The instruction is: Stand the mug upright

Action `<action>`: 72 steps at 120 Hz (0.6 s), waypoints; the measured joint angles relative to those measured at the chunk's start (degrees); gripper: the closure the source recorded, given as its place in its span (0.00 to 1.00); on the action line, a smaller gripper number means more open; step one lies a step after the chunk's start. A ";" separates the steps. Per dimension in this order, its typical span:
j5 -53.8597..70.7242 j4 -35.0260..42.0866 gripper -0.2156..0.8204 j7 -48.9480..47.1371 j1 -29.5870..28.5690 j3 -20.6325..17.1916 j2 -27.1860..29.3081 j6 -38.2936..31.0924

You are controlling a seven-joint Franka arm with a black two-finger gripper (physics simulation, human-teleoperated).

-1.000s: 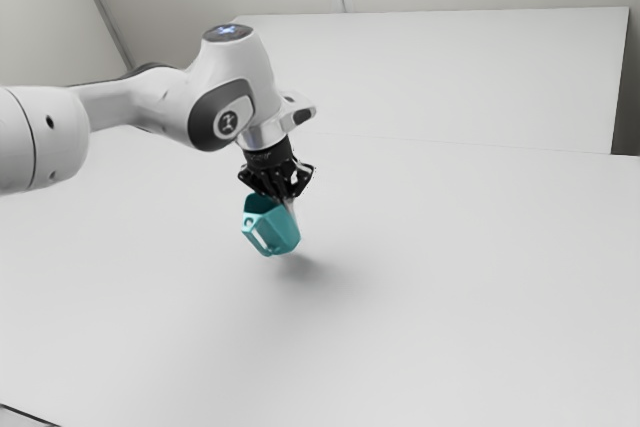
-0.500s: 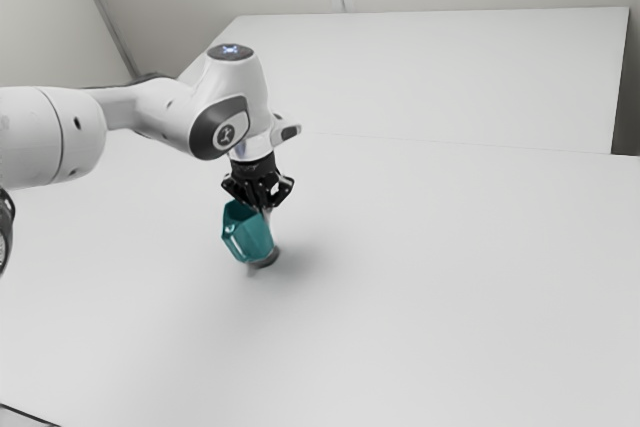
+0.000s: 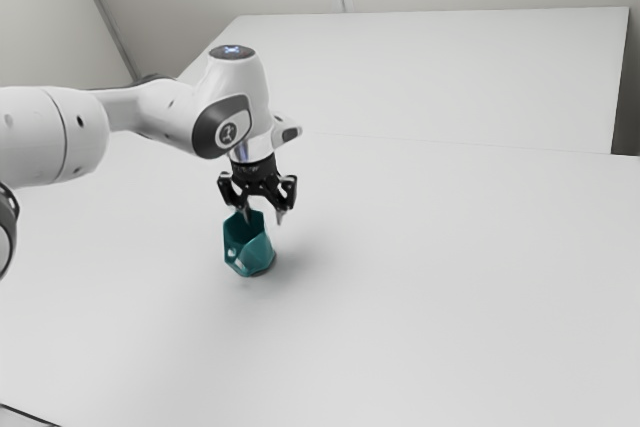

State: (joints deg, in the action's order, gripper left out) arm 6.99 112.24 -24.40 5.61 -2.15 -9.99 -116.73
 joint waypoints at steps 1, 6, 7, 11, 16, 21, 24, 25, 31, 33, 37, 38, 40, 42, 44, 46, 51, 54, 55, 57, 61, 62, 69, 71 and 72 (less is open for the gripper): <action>-0.12 -0.17 0.46 0.00 0.00 -0.02 0.05 0.19; -0.66 -1.06 0.41 0.01 -0.03 -0.22 0.31 1.26; -0.75 -1.26 0.40 0.01 -0.02 -0.26 0.38 1.49; -1.08 -2.09 0.38 0.02 0.01 -0.38 0.59 2.50; -1.39 -3.45 0.35 0.05 0.00 -0.63 1.05 4.15; -1.61 -4.62 0.32 0.10 0.03 -1.01 1.82 5.92; -1.71 -5.37 0.31 0.18 0.11 -1.14 2.27 7.02; -1.74 -5.66 0.31 0.23 0.13 -1.17 2.40 7.39; -1.88 -7.85 0.28 0.95 0.10 -1.44 3.25 9.64; -1.91 -8.43 0.28 1.30 0.03 -1.58 3.64 10.32; -1.97 -9.47 0.27 2.24 -0.17 -2.05 4.70 11.49; -1.98 -9.79 0.27 2.52 -0.17 -2.12 4.89 11.76; -2.00 -10.54 0.26 3.12 -0.14 -2.25 5.18 12.26; -2.03 -11.39 0.26 3.78 -0.08 -2.34 5.37 12.72; -2.11 -12.23 0.25 4.52 -0.02 -2.40 5.52 13.14; -2.39 -13.02 0.25 5.31 0.07 -2.40 5.63 13.52; -3.29 -14.64 0.24 7.37 0.33 -2.20 5.91 14.38; -3.77 -15.56 0.24 8.58 0.39 -2.06 6.09 14.92; -3.91 -15.86 0.24 8.97 0.39 -2.03 6.14 15.10; -4.17 -16.56 0.24 9.74 0.36 -1.97 6.22 15.53; -4.58 -18.11 0.23 11.22 0.20 -1.89 6.32 16.51; -4.67 -18.46 0.23 11.58 0.15 -1.87 6.35 16.74; -5.15 -19.87 0.23 14.05 -0.23 -1.63 6.70 18.11; -5.25 -20.07 0.22 14.73 -0.30 -1.52 6.82 18.43; -5.28 -20.15 0.22 15.06 -0.34 -1.46 6.86 18.58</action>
State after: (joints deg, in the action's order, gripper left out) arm 1.71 92.09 -9.34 5.27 -3.61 -3.13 -98.15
